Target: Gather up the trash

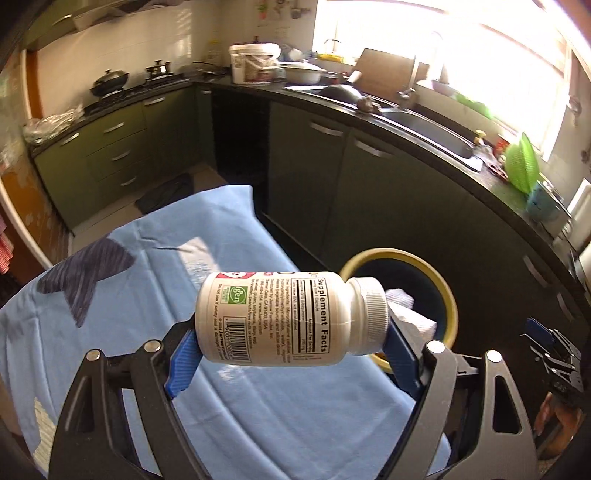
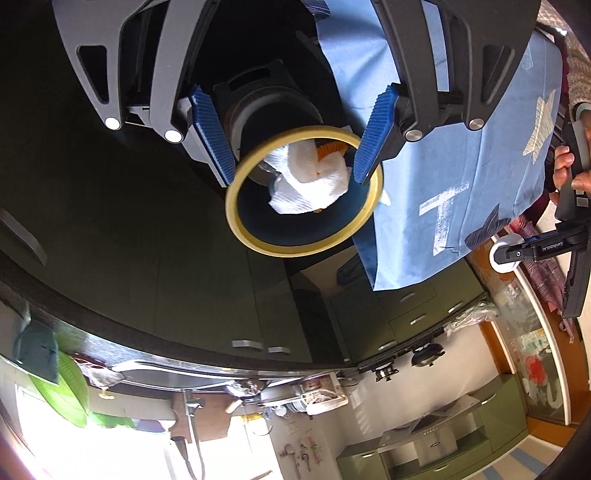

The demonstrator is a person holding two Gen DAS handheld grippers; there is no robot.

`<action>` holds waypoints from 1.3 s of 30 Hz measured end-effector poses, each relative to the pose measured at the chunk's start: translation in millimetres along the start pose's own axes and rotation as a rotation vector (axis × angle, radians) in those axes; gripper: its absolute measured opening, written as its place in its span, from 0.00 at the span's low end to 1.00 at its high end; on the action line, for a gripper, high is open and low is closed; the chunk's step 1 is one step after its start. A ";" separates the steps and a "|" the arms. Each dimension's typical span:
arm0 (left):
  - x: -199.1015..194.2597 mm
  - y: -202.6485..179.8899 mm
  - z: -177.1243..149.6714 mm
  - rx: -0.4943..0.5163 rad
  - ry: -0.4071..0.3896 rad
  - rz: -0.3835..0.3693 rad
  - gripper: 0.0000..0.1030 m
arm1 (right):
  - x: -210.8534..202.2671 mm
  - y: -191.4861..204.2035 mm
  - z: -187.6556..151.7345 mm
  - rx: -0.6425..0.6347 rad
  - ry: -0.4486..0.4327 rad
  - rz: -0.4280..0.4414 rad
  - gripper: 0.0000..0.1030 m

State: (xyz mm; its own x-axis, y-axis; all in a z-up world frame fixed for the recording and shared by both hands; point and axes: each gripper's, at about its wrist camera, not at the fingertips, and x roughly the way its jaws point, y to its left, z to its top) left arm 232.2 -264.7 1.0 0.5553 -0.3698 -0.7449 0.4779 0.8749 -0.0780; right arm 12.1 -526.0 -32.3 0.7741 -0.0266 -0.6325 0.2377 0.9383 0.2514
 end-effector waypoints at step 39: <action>-83.0 -34.5 -55.5 0.082 -0.200 -0.005 0.93 | -26.9 21.3 -36.5 -0.057 0.007 0.107 0.71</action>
State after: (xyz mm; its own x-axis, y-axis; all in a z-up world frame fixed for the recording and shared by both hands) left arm 131.8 -246.8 28.8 0.6724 -0.4362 -0.5980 0.5306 0.8473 -0.0214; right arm -25.1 -492.7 -36.7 0.7894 0.0770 -0.6091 0.1201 0.9536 0.2762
